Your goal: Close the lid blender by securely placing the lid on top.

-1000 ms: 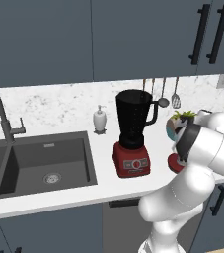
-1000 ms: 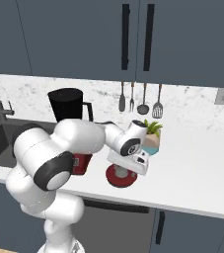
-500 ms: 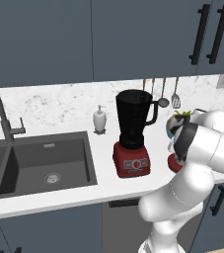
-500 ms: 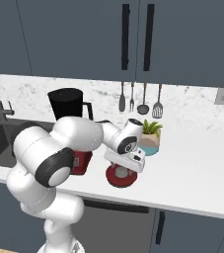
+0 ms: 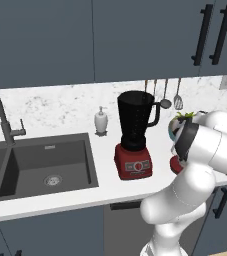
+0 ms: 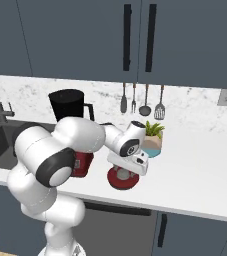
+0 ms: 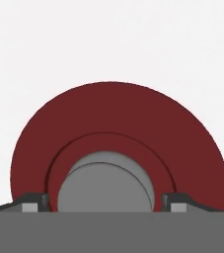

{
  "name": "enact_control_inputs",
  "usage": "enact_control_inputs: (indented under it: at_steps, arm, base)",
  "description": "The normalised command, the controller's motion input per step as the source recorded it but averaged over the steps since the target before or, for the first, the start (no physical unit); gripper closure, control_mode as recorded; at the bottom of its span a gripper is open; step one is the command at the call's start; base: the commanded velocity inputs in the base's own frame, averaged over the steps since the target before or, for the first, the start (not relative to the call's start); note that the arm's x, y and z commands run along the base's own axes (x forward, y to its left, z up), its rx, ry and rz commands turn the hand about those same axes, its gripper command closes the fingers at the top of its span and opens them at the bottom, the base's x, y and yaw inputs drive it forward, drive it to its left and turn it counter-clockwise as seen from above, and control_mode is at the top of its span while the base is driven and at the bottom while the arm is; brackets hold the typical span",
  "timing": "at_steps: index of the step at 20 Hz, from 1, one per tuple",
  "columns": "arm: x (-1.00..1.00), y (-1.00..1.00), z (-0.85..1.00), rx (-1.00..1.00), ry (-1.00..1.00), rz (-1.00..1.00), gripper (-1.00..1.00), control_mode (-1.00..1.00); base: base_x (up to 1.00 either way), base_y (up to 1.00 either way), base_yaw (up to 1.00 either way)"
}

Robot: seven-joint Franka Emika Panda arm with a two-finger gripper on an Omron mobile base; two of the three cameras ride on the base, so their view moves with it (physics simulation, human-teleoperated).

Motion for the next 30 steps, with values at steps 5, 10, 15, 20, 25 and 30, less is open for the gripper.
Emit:
enact_control_inputs:
  at_steps: [5, 10, 15, 20, 25, 30]
  arm:
    - [0.0, 0.17, -0.35, 0.0, 0.0, 0.0, -1.0, -1.0]
    - [-0.01, 0.26, -0.4, 0.0, 0.0, 0.0, -1.0, -1.0]
    - [-0.04, 0.23, -0.48, 0.0, 0.0, 0.0, -1.0, -1.0]
    - [-0.23, 0.33, -0.66, 0.0, 0.0, 0.01, 1.0, -1.0]
    - [-0.31, 0.35, -0.67, 0.0, 0.0, 0.03, 1.0, -1.0]
    - [-0.32, 0.18, -0.36, 0.0, 0.0, 0.03, 1.0, -1.0]
  base:
    - [0.0, 0.0, 0.0]
    - [0.0, 0.0, 0.0]
    - [0.0, 0.0, 0.0]
    - [0.0, 0.0, 0.0]
    - [0.0, 0.0, 0.0]
    - [0.0, 0.0, 0.0]
